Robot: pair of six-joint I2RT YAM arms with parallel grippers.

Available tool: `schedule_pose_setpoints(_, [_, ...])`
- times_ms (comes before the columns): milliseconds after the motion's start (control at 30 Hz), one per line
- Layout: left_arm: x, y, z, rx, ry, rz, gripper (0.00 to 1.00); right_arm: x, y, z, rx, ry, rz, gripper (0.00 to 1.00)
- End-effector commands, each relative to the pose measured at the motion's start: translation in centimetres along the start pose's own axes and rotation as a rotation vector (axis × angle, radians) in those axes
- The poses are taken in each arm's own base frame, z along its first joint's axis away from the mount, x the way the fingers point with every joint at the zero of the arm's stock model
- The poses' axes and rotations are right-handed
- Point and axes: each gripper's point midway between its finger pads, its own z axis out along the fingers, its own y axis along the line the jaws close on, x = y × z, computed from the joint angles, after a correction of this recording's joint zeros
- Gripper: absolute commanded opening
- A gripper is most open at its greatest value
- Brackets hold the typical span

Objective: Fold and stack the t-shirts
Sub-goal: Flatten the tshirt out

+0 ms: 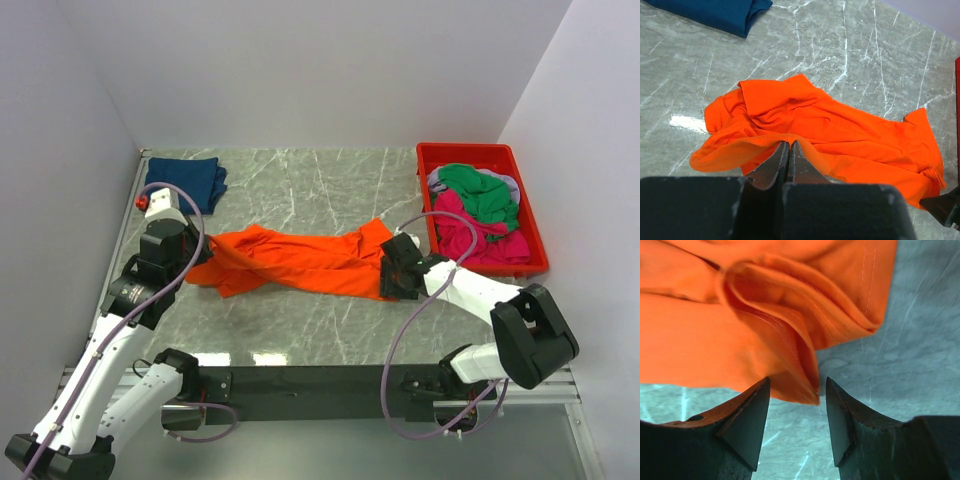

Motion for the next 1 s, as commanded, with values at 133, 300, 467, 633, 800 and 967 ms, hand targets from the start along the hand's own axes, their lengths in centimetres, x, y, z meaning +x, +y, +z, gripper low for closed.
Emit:
schedule_pose_setpoints(133, [-0.8,-0.5,-0.2,0.027,-0.025,0.014,0.01,1.0,0.1,0.6,-0.018,0.024,0.046,0.56])
schedule_pose_setpoints(300, [-0.8,-0.4,-0.3,0.028,-0.026,0.015,0.01,1.8,0.2,0.9,-0.032,0.053,0.052,0.48])
schedule_pose_setpoints(467, [-0.8,-0.4,-0.2,0.026,-0.023,0.017,0.01,2.5,0.3,0.8,-0.045,0.069,0.061,0.07])
schedule_pose_setpoints(633, [-0.9,-0.5,-0.3,0.029,-0.028,0.015,0.01,1.1,0.7,-0.7,-0.071,0.018,0.054,0.0])
schedule_pose_setpoints(800, [-1.8,-0.9,-0.8,0.044,-0.053,0.007,0.01,-3.6,1.4,-5.6,-0.127,-0.157,0.009,0.0])
schedule_pose_setpoints(967, [-4.8,-4.1,-2.1,0.175,-0.101,-0.003,0.01,-10.6,1.5,-14.5,-0.176,-0.469,0.0,0.0])
